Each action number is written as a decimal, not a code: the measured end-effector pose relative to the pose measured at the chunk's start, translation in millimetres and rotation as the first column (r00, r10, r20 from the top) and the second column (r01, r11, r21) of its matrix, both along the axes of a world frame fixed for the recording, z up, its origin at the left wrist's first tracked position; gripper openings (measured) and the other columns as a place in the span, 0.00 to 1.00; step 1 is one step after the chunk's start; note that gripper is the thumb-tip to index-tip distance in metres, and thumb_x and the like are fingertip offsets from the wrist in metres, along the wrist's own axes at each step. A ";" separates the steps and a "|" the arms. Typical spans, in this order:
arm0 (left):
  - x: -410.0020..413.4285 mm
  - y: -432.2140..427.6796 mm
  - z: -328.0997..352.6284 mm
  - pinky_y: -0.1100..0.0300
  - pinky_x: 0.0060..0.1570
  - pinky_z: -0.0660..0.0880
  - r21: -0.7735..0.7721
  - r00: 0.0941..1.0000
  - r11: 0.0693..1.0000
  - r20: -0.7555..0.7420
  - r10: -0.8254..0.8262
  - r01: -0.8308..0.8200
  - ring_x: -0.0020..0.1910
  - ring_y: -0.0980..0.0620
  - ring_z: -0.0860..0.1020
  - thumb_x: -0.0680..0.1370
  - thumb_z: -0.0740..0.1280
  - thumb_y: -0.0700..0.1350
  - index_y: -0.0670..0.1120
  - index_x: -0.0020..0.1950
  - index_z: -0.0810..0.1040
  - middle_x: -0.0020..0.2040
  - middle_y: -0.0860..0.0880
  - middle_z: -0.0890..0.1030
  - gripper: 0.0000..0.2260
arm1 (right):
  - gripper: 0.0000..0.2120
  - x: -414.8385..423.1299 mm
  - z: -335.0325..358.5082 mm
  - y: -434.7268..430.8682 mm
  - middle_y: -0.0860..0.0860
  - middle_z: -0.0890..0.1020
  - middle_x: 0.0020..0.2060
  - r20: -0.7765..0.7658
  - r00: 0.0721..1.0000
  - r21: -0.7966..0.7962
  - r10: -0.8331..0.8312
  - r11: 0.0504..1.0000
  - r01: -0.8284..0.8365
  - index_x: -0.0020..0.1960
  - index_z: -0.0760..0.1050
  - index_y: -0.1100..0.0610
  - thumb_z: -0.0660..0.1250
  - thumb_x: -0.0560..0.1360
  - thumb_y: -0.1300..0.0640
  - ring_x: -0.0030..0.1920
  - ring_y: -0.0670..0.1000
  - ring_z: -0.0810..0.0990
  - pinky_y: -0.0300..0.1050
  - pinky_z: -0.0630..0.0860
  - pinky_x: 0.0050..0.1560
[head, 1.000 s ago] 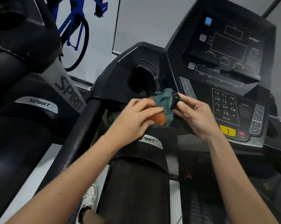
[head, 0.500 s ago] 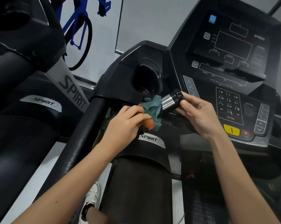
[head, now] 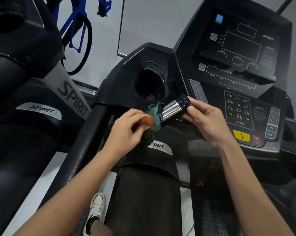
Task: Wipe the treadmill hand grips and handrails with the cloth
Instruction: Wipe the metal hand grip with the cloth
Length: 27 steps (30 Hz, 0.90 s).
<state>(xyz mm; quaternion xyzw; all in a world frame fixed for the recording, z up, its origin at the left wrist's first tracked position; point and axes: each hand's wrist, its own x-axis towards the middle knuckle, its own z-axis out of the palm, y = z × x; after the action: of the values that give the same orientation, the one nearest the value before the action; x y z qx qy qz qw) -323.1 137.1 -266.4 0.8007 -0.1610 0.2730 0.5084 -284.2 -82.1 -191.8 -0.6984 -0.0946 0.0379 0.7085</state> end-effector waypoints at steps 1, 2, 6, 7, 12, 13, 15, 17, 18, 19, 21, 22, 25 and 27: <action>1.4 2.5 4.3 0.68 0.49 0.72 -0.057 0.997 0.998 -0.075 -0.023 0.018 0.46 0.59 0.77 0.72 0.69 0.41 0.44 0.49 0.81 0.45 0.55 0.78 0.07 | 0.39 -0.3 0.0 0.1 0.53 0.83 0.54 0.003 1.000 -0.004 0.000 1.000 0.000 0.58 0.77 0.58 0.81 0.51 0.43 0.58 0.53 0.80 0.44 0.78 0.55; 4.6 2.9 10.0 0.71 0.47 0.71 -0.097 0.989 0.995 -0.137 -0.050 0.037 0.45 0.61 0.77 0.72 0.70 0.39 0.45 0.48 0.81 0.44 0.57 0.78 0.05 | 0.39 -0.2 0.0 -0.2 0.53 0.82 0.54 0.005 1.000 -0.009 0.000 1.000 0.000 0.59 0.77 0.58 0.80 0.52 0.43 0.58 0.53 0.80 0.45 0.78 0.56; 24.8 -17.2 43.3 0.71 0.48 0.70 -0.158 0.946 0.974 -0.254 -0.200 0.163 0.44 0.62 0.76 0.73 0.71 0.40 0.50 0.50 0.81 0.44 0.56 0.79 0.08 | 0.39 2.4 -1.9 -1.4 0.54 0.81 0.56 0.002 1.000 -0.028 0.000 1.000 0.000 0.59 0.77 0.58 0.80 0.53 0.43 0.59 0.53 0.79 0.45 0.77 0.56; 30.5 -24.4 52.2 0.68 0.50 0.71 -0.184 0.921 0.961 -0.298 -0.253 0.205 0.46 0.59 0.77 0.73 0.70 0.41 0.48 0.53 0.81 0.46 0.54 0.80 0.09 | 0.39 3.4 -1.5 -1.9 0.54 0.81 0.57 -0.003 1.000 -0.033 0.001 0.999 -0.001 0.59 0.77 0.57 0.81 0.52 0.42 0.59 0.53 0.79 0.45 0.78 0.55; 55.0 -28.2 77.8 0.61 0.45 0.78 -0.516 0.611 0.785 -0.511 -0.604 0.344 0.41 0.53 0.81 0.77 0.65 0.42 0.44 0.53 0.81 0.43 0.48 0.83 0.07 | 0.41 4.4 1.8 -3.5 0.54 0.81 0.57 -0.005 1.000 -0.073 0.009 0.997 -0.010 0.59 0.76 0.58 0.81 0.51 0.41 0.58 0.52 0.79 0.42 0.78 0.53; 59.3 -24.1 76.3 0.62 0.43 0.78 -0.535 0.569 0.773 -0.537 -0.623 0.341 0.39 0.54 0.82 0.77 0.65 0.43 0.45 0.51 0.81 0.41 0.49 0.83 0.07 | 0.41 3.6 1.4 -3.1 0.54 0.81 0.57 -0.001 1.000 -0.078 0.012 0.997 -0.012 0.60 0.76 0.58 0.81 0.52 0.42 0.59 0.53 0.79 0.43 0.78 0.54; 65.3 -15.1 67.7 0.61 0.44 0.78 -0.512 0.529 0.790 -0.591 -0.609 0.338 0.40 0.53 0.82 0.77 0.65 0.44 0.46 0.50 0.81 0.41 0.49 0.83 0.07 | 0.38 0.8 1.3 -2.2 0.54 0.81 0.57 0.002 1.000 -0.077 0.011 0.997 -0.011 0.59 0.77 0.57 0.80 0.53 0.42 0.59 0.53 0.79 0.43 0.77 0.56; 68.0 -4.7 54.6 0.58 0.48 0.77 -0.489 0.487 0.806 -0.642 -0.592 0.334 0.41 0.51 0.81 0.77 0.65 0.44 0.45 0.51 0.81 0.42 0.48 0.83 0.07 | 0.36 -0.9 2.6 -2.2 0.53 0.82 0.55 0.006 1.000 -0.076 0.008 0.997 -0.007 0.57 0.78 0.55 0.80 0.53 0.42 0.58 0.52 0.79 0.43 0.78 0.56; 67.4 1.6 48.8 0.58 0.47 0.77 -0.492 0.459 0.806 -0.662 -0.592 0.329 0.40 0.51 0.80 0.77 0.65 0.43 0.45 0.50 0.81 0.41 0.48 0.82 0.06 | 0.36 -1.3 3.0 -2.3 0.52 0.82 0.55 0.006 1.000 -0.078 0.007 0.997 -0.006 0.57 0.78 0.55 0.80 0.53 0.42 0.58 0.52 0.80 0.43 0.78 0.55; 66.0 8.8 44.1 0.60 0.44 0.78 -0.495 0.437 0.805 -0.676 -0.594 0.328 0.38 0.52 0.80 0.77 0.65 0.42 0.46 0.48 0.81 0.39 0.49 0.82 0.05 | 0.36 -1.4 2.9 -2.5 0.52 0.83 0.54 0.009 1.000 -0.080 0.007 0.997 -0.006 0.57 0.78 0.55 0.80 0.53 0.42 0.58 0.52 0.80 0.43 0.78 0.55; 61.7 22.5 39.5 0.62 0.38 0.78 -0.475 0.437 0.806 -0.678 -0.591 0.352 0.33 0.54 0.79 0.77 0.64 0.38 0.46 0.44 0.80 0.34 0.51 0.81 0.07 | 0.36 -0.4 1.8 -2.4 0.52 0.83 0.54 0.010 1.000 -0.079 0.007 0.997 -0.006 0.57 0.78 0.55 0.80 0.53 0.41 0.57 0.52 0.80 0.43 0.78 0.56; 59.3 26.9 39.5 0.61 0.39 0.78 -0.445 0.465 0.814 -0.669 -0.580 0.374 0.33 0.54 0.80 0.77 0.65 0.37 0.46 0.43 0.80 0.33 0.51 0.81 0.07 | 0.36 -0.1 1.6 -2.5 0.52 0.83 0.54 0.006 1.000 -0.075 0.006 0.997 -0.006 0.56 0.78 0.55 0.80 0.52 0.41 0.57 0.52 0.80 0.43 0.78 0.56; 52.6 21.7 51.0 0.59 0.47 0.77 -0.412 0.573 0.794 -0.550 -0.608 0.447 0.41 0.53 0.80 0.74 0.68 0.35 0.48 0.44 0.81 0.40 0.51 0.81 0.08 | 0.33 2.0 2.0 -3.7 0.53 0.83 0.54 -0.021 1.000 -0.041 0.017 0.999 -0.018 0.53 0.81 0.55 0.81 0.51 0.43 0.57 0.52 0.80 0.42 0.78 0.53; 51.1 5.7 60.4 0.58 0.52 0.77 -0.422 0.626 0.779 -0.467 -0.625 0.464 0.47 0.52 0.80 0.73 0.69 0.35 0.49 0.47 0.81 0.47 0.52 0.80 0.10 | 0.32 3.0 4.1 -4.1 0.52 0.83 0.54 -0.041 0.998 -0.020 0.038 0.999 -0.039 0.52 0.82 0.55 0.82 0.51 0.45 0.57 0.52 0.80 0.41 0.78 0.52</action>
<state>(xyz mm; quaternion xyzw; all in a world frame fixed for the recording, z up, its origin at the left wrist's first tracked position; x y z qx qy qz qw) -272.0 142.8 -206.0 0.6819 -0.1964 -0.1360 0.6913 -281.2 -86.2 -187.7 -0.7029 -0.0934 0.0666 0.7020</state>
